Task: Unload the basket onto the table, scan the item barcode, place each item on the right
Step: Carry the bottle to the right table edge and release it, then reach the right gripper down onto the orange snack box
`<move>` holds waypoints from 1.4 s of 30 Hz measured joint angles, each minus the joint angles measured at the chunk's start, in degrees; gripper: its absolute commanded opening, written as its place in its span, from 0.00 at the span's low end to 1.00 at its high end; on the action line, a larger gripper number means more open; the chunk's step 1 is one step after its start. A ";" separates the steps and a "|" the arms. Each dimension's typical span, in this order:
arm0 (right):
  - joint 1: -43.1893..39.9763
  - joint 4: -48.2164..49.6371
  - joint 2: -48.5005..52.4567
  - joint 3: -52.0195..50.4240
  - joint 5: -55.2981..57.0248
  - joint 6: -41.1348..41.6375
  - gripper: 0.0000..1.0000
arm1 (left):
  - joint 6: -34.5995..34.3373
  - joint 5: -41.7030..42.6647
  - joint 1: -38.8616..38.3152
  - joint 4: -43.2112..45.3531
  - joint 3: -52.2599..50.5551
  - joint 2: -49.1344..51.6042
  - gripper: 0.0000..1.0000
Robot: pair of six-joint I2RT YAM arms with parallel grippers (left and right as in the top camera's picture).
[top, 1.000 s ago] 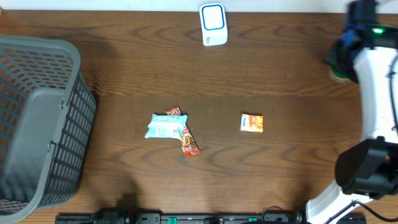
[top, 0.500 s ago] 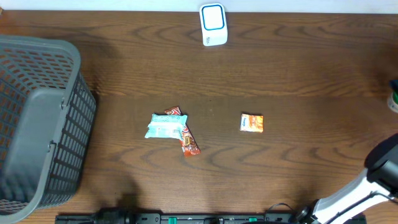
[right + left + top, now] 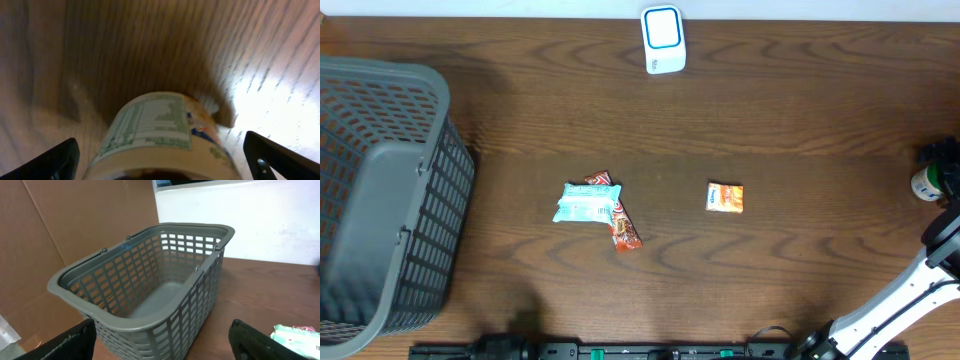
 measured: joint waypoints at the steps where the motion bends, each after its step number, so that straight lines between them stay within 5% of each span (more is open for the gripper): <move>1: -0.02 -0.37 -0.02 0.00 -0.22 0.00 0.99 | 0.00 0.00 0.00 -0.22 0.02 0.00 0.85; 8: -1.20 -6.36 -7.23 0.02 -1.31 0.04 0.99 | 0.00 0.00 0.00 -1.18 0.02 0.00 0.85; 15: -1.14 -10.23 -32.52 2.32 -1.03 2.12 0.99 | 0.00 0.00 0.00 -1.11 0.00 0.00 0.85; 21: 15.91 -13.70 -46.69 3.76 -1.46 2.27 0.99 | 0.00 0.02 -0.33 -0.04 0.02 0.00 0.85; 30: 48.35 -15.34 -33.53 -0.90 -1.77 -6.12 0.99 | 0.00 -0.02 -4.59 -0.81 0.02 -0.02 0.85; 42: 60.00 -16.74 -10.84 -3.61 -2.69 -9.64 0.99 | 0.00 0.00 -5.16 -1.18 0.02 -0.02 0.85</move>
